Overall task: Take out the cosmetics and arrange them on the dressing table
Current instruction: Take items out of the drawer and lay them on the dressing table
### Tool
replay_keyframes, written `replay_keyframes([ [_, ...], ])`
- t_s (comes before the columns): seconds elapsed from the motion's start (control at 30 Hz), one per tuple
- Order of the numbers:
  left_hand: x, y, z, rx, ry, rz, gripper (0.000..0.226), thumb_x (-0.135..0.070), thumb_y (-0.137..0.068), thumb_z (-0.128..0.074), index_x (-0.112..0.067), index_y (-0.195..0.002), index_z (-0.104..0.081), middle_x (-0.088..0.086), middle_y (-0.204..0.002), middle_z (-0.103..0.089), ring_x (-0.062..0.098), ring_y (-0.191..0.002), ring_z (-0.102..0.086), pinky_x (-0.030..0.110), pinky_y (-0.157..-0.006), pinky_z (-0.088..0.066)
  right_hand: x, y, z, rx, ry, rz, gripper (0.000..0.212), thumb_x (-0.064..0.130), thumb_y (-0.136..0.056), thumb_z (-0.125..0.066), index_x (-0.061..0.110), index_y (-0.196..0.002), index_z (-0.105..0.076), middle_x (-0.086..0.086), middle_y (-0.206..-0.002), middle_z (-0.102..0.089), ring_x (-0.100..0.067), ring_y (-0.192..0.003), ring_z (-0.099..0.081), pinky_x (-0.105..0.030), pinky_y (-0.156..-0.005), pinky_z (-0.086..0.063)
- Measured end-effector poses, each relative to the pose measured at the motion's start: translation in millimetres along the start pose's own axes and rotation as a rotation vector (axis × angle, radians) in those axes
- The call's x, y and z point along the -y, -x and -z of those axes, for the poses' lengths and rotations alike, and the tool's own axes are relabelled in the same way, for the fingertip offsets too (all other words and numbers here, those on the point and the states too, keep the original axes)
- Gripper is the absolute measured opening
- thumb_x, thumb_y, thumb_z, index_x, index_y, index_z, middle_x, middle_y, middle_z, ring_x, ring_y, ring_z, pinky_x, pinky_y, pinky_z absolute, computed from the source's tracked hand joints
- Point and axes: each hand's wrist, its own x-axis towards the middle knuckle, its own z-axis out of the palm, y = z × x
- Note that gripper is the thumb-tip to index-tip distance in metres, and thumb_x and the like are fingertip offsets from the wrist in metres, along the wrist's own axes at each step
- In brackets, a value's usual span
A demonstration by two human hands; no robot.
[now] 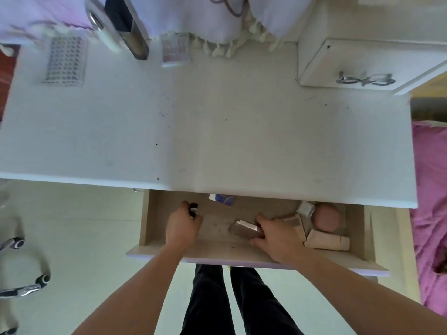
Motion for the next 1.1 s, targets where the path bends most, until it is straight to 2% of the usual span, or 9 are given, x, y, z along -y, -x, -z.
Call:
replay_keyframes([
  [0.07,3,21,18,-0.011,0.041,-0.017,0.030,-0.015,-0.088,-0.058,-0.016,-0.118,-0.054,0.000,-0.091,-0.060,0.021,-0.076,-0.060,0.027,-0.063,-0.043,11,14,13,0.003,-0.042,0.005,0.031,0.048,-0.086,-0.062,0.028,-0.091,-0.039,0.009,-0.083,-0.062,-0.018,-0.088,-0.065,-0.030,-0.065,-0.042],
  [0.17,7,44,44,-0.078,0.082,-0.024,0.026,-0.015,-0.088,-0.057,-0.016,-0.114,-0.051,0.000,-0.086,-0.063,0.020,-0.074,-0.061,0.030,-0.062,-0.046,24,27,27,-0.019,-0.094,0.022,0.031,0.057,-0.079,-0.049,0.029,-0.091,-0.044,0.017,-0.090,-0.070,-0.008,-0.084,-0.066,-0.029,-0.073,-0.050],
  [0.33,15,58,103,-0.197,0.239,-0.040,0.015,-0.021,-0.094,-0.057,-0.015,-0.107,-0.056,-0.002,-0.084,-0.066,0.021,-0.073,-0.065,0.033,-0.068,-0.051,61,31,64,-0.055,-0.084,0.038,0.035,0.054,-0.083,-0.053,0.021,-0.093,-0.047,0.004,-0.093,-0.070,-0.016,-0.089,-0.064,-0.031,-0.076,-0.047],
  [0.43,21,54,140,-0.230,0.368,-0.039,0.003,-0.021,-0.092,-0.059,-0.020,-0.095,-0.057,-0.002,-0.077,-0.068,0.023,-0.074,-0.066,0.044,-0.073,-0.056,88,27,87,-0.071,-0.097,0.056,0.030,0.053,-0.083,-0.056,0.025,-0.090,-0.046,0.006,-0.085,-0.066,-0.013,-0.083,-0.063,-0.026,-0.070,-0.045],
  [0.53,21,46,182,-0.268,0.534,-0.042,0.009,-0.015,-0.092,-0.061,-0.014,-0.101,-0.061,0.004,-0.075,-0.068,0.021,-0.069,-0.066,0.036,-0.067,-0.056,117,16,105,-0.081,-0.118,0.042,0.031,0.053,-0.084,-0.057,0.030,-0.079,-0.036,0.007,-0.078,-0.060,-0.017,-0.079,-0.059,-0.019,-0.060,-0.037],
  [0.67,31,16,240,-0.276,0.654,-0.054,0.015,-0.011,-0.090,-0.064,-0.012,-0.104,-0.062,0.008,-0.073,-0.068,0.019,-0.062,-0.063,0.029,-0.059,-0.050,170,-9,124,-0.141,-0.184,0.031,0.033,0.049,-0.089,-0.056,0.026,-0.075,-0.037,0.004,-0.075,-0.056,-0.011,-0.068,-0.053,-0.023,-0.061,-0.038],
  [0.77,42,-17,276,-0.252,0.652,-0.069,0.014,-0.011,-0.089,-0.064,-0.013,-0.103,-0.062,0.008,-0.072,-0.067,0.019,-0.061,-0.061,0.031,-0.060,-0.049,211,-40,132,-0.182,-0.285,0.008,0.032,0.041,-0.093,-0.054,0.022,-0.072,-0.040,0.006,-0.068,-0.050,-0.009,-0.059,-0.044,-0.025,-0.057,-0.033],
  [0.97,69,-87,352,-0.196,0.516,-0.114,0.010,-0.017,-0.091,-0.063,-0.012,-0.100,-0.063,0.006,-0.073,-0.067,0.019,-0.064,-0.064,0.025,-0.058,-0.046,310,-108,138,-0.197,-0.449,-0.143,0.022,0.029,-0.091,-0.052,0.020,-0.072,-0.048,0.002,-0.070,-0.057,-0.015,-0.064,-0.053,-0.031,-0.058,-0.037],
  [1.1,95,-129,401,-0.190,0.421,-0.109,0.007,-0.020,-0.091,-0.063,-0.013,-0.090,-0.062,0.004,-0.070,-0.067,0.023,-0.069,-0.067,0.038,-0.068,-0.055,380,-153,141,-0.186,-0.553,-0.116,0.008,0.026,-0.084,-0.064,0.021,-0.082,-0.059,0.005,-0.075,-0.062,-0.015,-0.071,-0.058,-0.029,-0.059,-0.040],
])
